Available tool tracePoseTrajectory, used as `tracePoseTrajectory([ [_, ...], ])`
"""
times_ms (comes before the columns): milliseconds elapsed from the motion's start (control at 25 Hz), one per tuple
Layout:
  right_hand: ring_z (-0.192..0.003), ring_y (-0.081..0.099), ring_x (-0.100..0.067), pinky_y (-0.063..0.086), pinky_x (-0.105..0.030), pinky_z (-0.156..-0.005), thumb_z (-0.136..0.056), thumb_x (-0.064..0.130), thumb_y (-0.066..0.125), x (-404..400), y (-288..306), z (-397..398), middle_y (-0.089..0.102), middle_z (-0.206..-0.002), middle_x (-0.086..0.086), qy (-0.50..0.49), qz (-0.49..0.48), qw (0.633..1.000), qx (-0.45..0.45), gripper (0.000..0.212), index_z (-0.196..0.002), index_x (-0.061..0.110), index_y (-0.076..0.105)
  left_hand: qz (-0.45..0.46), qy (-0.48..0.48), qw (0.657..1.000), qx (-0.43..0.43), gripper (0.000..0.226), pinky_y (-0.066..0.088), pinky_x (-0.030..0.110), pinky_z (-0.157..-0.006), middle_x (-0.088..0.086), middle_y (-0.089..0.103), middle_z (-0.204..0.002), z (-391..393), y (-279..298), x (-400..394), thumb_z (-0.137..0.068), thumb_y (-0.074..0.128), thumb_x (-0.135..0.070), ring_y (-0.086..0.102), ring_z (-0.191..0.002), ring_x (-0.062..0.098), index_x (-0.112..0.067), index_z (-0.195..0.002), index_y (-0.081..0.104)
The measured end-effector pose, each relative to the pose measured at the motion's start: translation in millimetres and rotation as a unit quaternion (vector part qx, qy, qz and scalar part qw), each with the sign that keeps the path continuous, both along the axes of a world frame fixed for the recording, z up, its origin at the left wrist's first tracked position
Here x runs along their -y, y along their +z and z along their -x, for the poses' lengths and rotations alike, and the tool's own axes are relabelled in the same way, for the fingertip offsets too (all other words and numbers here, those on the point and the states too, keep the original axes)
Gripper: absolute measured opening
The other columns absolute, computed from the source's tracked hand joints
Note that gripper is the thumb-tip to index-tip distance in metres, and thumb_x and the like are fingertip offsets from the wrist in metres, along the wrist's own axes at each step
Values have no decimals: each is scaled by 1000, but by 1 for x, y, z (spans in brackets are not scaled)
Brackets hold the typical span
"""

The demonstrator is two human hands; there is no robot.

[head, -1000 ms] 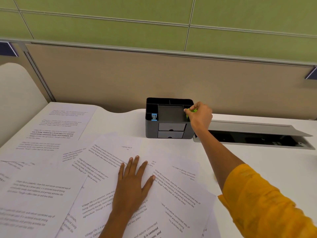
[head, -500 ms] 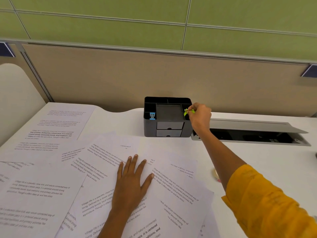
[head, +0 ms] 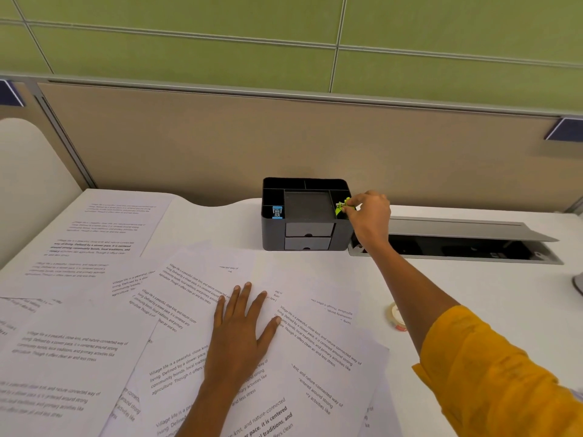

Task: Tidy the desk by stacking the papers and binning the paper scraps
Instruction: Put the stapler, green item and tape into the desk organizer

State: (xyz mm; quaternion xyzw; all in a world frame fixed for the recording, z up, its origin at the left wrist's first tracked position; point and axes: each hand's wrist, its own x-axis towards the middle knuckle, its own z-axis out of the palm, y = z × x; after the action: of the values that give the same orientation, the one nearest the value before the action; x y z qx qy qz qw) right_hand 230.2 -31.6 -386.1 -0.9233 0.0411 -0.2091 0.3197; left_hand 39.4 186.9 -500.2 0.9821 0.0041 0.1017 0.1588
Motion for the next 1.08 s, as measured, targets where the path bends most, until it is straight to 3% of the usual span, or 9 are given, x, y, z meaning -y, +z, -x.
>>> tracePoseTrajectory([
  [360, -81, 58, -14, 43, -22, -70, -84, 19, 70, 23, 3, 16, 66, -104, -9, 35, -125, 991, -6, 22, -103, 9, 69, 10, -3, 1000, -3, 75, 20, 46, -114, 4, 38, -148, -1, -4, -1, -88, 10, -70, 32, -138, 24, -25, -134, 50],
  [520, -87, 64, -19, 52, -28, -83, -84, 13, 69, 49, 7, 44, 72, -99, -11, 39, -134, 989, -46, 16, -97, 4, 72, 11, -7, 1000, -8, 76, 23, 48, -112, 7, 42, -145, -1, 0, -1, -88, 12, -69, 36, -135, 27, -22, -131, 53],
  [600, -86, 65, -18, 51, -23, -81, -81, 11, 72, 62, 7, 64, 72, -98, -12, 66, -141, 984, -91, 18, -98, 3, 72, 13, -8, 1000, -10, 78, 22, 48, -112, 8, 41, -145, -1, 1, -1, -87, 11, -70, 36, -135, 28, -21, -132, 53],
  [800, -89, 60, -17, 42, -23, -75, -75, 21, 79, 87, -4, 112, 67, -107, -9, 71, -31, 966, -247, 30, -101, 9, 71, 22, -17, 1000, -2, 90, 14, 45, -114, 9, 37, -148, 3, 4, 0, -83, 1, -75, 31, -138, 27, -19, -134, 50],
  [1080, -114, 53, -26, 42, -26, -87, -70, 14, 81, 97, -33, 145, 54, -122, -8, 41, 42, 949, -311, 45, -112, 18, 65, 21, -25, 999, -4, 96, 7, 42, -116, 7, 29, -152, 7, 5, 0, -78, -6, -76, 22, -142, 25, -21, -139, 43],
])
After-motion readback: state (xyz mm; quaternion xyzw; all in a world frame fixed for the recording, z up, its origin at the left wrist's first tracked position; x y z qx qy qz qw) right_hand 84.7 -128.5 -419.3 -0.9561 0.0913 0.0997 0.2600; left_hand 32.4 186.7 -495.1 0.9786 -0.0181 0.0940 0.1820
